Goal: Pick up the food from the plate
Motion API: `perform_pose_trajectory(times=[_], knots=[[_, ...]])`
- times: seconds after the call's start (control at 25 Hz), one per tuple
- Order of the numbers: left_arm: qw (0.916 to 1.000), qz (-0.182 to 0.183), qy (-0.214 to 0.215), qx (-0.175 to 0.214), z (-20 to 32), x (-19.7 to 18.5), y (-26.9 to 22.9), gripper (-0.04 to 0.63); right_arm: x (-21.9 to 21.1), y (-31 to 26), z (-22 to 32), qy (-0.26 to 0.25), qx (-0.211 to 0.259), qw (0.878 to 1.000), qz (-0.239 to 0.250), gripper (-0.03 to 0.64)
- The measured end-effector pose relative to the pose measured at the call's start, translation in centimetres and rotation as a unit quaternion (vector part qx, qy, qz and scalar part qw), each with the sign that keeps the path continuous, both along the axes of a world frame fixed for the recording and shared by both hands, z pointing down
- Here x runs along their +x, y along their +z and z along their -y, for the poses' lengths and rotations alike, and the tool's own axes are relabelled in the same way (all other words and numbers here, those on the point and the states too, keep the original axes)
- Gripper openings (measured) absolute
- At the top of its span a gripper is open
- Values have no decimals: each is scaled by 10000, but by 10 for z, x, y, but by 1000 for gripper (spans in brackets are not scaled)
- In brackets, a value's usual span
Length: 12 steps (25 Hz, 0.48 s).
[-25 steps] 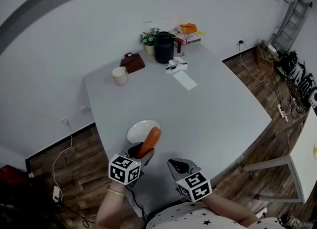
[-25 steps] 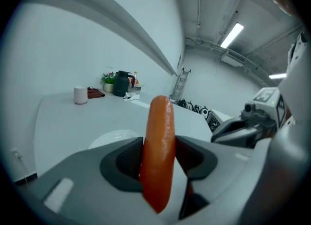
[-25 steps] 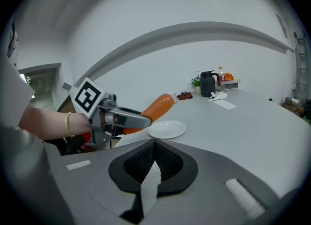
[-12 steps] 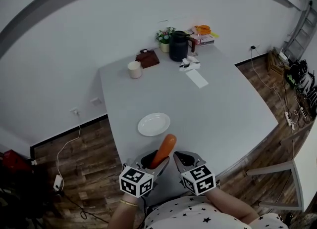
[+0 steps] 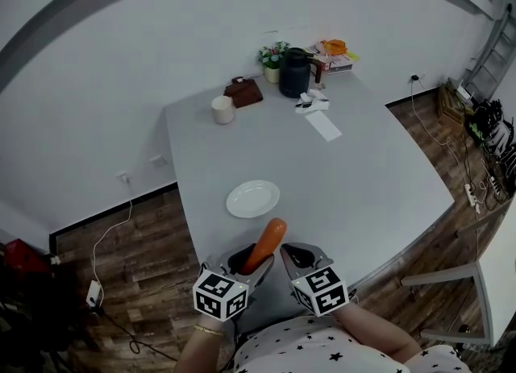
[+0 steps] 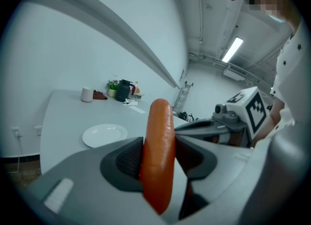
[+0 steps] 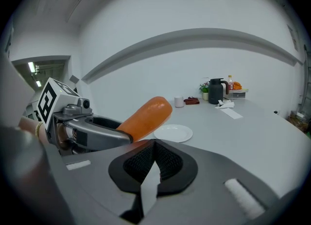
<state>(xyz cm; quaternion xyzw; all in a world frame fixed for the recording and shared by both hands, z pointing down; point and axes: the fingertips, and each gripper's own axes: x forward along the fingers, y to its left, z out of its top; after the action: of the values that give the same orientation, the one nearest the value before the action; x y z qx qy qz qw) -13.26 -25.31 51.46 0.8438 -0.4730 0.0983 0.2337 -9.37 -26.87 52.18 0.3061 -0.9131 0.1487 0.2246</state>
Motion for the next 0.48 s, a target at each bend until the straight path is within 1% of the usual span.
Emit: perform_pose_trajectory(times=[0.48], knots=[[10000, -15, 13, 0, 4, 1, 0, 201, -1, -2, 4, 10, 56, 10000, 13, -2]])
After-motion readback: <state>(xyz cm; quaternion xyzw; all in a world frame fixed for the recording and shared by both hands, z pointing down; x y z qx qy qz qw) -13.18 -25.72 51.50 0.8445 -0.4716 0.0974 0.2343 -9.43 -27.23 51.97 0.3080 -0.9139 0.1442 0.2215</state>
